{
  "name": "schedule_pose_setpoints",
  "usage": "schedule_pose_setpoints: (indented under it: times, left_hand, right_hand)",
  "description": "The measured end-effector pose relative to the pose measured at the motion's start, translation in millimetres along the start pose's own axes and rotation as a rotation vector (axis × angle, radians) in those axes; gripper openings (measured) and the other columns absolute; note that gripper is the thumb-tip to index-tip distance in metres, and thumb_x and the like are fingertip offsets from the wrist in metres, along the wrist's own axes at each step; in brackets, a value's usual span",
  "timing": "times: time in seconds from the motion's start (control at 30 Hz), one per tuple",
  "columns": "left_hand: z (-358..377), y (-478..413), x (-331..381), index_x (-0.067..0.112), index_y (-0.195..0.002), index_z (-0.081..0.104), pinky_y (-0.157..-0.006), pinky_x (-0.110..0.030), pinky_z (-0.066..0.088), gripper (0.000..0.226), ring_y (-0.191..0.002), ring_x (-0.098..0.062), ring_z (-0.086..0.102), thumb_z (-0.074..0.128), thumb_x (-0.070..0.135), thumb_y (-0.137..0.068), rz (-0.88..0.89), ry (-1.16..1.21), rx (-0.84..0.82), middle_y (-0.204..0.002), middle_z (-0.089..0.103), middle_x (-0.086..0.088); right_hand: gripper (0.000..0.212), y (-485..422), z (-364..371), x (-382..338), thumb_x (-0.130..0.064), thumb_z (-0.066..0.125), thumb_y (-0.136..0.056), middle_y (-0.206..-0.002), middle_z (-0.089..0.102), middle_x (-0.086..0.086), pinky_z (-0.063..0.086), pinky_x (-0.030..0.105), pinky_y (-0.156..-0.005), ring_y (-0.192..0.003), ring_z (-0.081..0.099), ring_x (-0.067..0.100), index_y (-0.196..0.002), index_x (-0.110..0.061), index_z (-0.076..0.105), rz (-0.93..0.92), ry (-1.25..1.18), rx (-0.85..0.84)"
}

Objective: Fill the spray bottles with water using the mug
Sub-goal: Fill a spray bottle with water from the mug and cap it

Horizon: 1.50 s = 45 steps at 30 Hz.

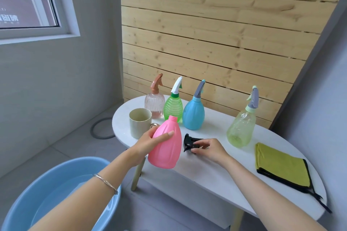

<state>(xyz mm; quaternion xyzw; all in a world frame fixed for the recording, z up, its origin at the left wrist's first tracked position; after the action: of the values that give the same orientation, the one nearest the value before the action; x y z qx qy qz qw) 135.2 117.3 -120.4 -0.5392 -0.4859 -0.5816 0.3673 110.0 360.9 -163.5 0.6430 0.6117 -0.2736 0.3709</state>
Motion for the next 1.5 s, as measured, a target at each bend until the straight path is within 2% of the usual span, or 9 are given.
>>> schedule_pose_setpoints:
  times: [0.2, 0.33, 0.47, 0.57, 0.7, 1.0, 1.2, 1.33, 1.5]
  left_hand:
    - [-4.8, 5.5, 0.4, 0.033, -0.117, 0.062, -0.079, -0.032, 0.059, 0.076, -0.098, -0.017, 0.071, 0.075, 0.067, -0.051, 0.024, 0.002, 0.002, -0.11, 0.072, 0.001]
    - [-20.9, 14.4, -1.0, 0.033, -0.12, 0.06, -0.082, -0.034, 0.059, 0.079, -0.1, -0.016, 0.07, 0.077, 0.066, -0.051, 0.028, 0.02, 0.061, -0.112, 0.072, 0.002]
    - [-50.0, 31.7, -3.6, 0.03, -0.122, 0.058, -0.074, -0.028, 0.057, 0.082, -0.098, -0.014, 0.07, 0.076, 0.065, -0.05, 0.033, 0.025, 0.144, -0.112, 0.071, 0.002]
    - [-80.8, 48.2, -9.9, 0.028, -0.122, 0.058, -0.071, -0.026, 0.056, 0.08, -0.097, -0.014, 0.071, 0.075, 0.065, -0.052, 0.032, 0.029, 0.203, -0.111, 0.071, 0.002]
    - [-132.6, 70.4, -22.5, 0.029, -0.121, 0.057, -0.074, -0.028, 0.056, 0.079, -0.1, -0.016, 0.07, 0.074, 0.066, -0.053, 0.014, 0.019, 0.322, -0.113, 0.07, 0.001]
    - [-222.9, 112.4, -78.4, 0.029, -0.12, 0.061, -0.074, -0.029, 0.057, 0.079, -0.094, -0.014, 0.072, 0.075, 0.067, -0.052, -0.078, 0.02, 0.476, -0.109, 0.073, 0.001]
    - [-274.8, 133.0, -140.2, 0.036, -0.119, 0.057, -0.078, -0.03, 0.056, 0.078, -0.1, -0.015, 0.07, 0.075, 0.068, -0.049, -0.161, 0.059, 0.575, -0.113, 0.07, 0.003]
    - [-293.6, 141.6, -195.4, 0.038, -0.119, 0.053, -0.081, -0.027, 0.053, 0.082, -0.104, -0.011, 0.066, 0.074, 0.069, -0.046, -0.218, 0.072, 0.631, -0.115, 0.067, 0.009]
    - [-311.4, 145.2, -268.8, 0.04, -0.121, 0.053, -0.07, -0.017, 0.051, 0.073, -0.099, -0.004, 0.065, 0.078, 0.067, -0.058, -0.308, 0.106, 0.631, -0.114, 0.065, 0.012]
  right_hand:
    - [0.018, 3.9, -5.9, -33.8, -0.041, 0.072, -0.079, -0.087, 0.067, -0.012, 0.042, 0.022, -0.07, -0.083, 0.058, 0.007, -0.083, -0.024, 0.069, -0.115, 0.139, 0.266]
    - [0.017, -6.6, 27.1, -71.9, -0.034, 0.067, -0.086, -0.094, 0.067, -0.007, 0.04, 0.012, -0.07, -0.086, 0.059, 0.01, -0.094, -0.018, 0.067, -0.203, -0.048, 0.163]
    - [0.026, -24.5, 63.5, -91.4, -0.035, 0.06, -0.091, -0.108, 0.062, -0.002, 0.039, 0.019, -0.075, -0.099, 0.055, 0.012, -0.107, -0.015, 0.061, -0.133, -0.242, 0.079]
    - [0.034, -38.6, 84.7, -93.1, -0.037, 0.051, -0.096, -0.099, 0.062, 0.002, 0.038, 0.021, -0.066, -0.09, 0.053, 0.013, -0.104, -0.006, 0.064, -0.049, -0.338, 0.058]
    - [0.045, -50.2, 111.4, -100.7, -0.033, 0.042, -0.101, -0.07, 0.051, 0.004, 0.032, 0.03, -0.065, -0.071, 0.044, 0.017, -0.061, -0.012, 0.049, -0.096, -0.37, 0.08]
    - [0.04, -43.9, 172.4, -157.9, -0.027, 0.045, -0.1, -0.051, 0.041, -0.006, 0.035, 0.013, -0.055, -0.049, 0.038, 0.004, -0.066, -0.009, 0.053, -0.28, -0.496, -0.048]
    - [0.041, -46.1, 269.3, -160.3, -0.03, 0.055, -0.095, -0.053, 0.044, -0.004, 0.033, 0.018, -0.054, -0.052, 0.038, 0.008, -0.059, -0.01, 0.049, -0.261, -0.332, -0.253]
    - [0.043, -52.5, 340.2, -124.7, -0.03, 0.056, -0.094, -0.049, 0.031, -0.008, 0.025, 0.019, -0.049, -0.047, 0.027, 0.005, -0.059, -0.01, 0.042, -0.23, -0.154, -0.301]
    - [0.051, -71.4, 412.0, -73.5, -0.036, 0.06, -0.091, -0.053, 0.023, -0.002, 0.018, 0.028, -0.052, -0.052, 0.02, 0.012, -0.056, -0.015, 0.029, -0.15, 0.021, -0.3]
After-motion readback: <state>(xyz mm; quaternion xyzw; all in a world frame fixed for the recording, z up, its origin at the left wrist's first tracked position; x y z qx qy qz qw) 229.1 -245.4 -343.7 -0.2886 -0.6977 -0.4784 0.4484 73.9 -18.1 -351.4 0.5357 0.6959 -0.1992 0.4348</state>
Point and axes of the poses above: each hand's wrist, its own y-axis away from the middle knuckle, its own z-axis out of the palm, x = y × z, the point moved 3 cm from there along -y, towards the middle knuckle
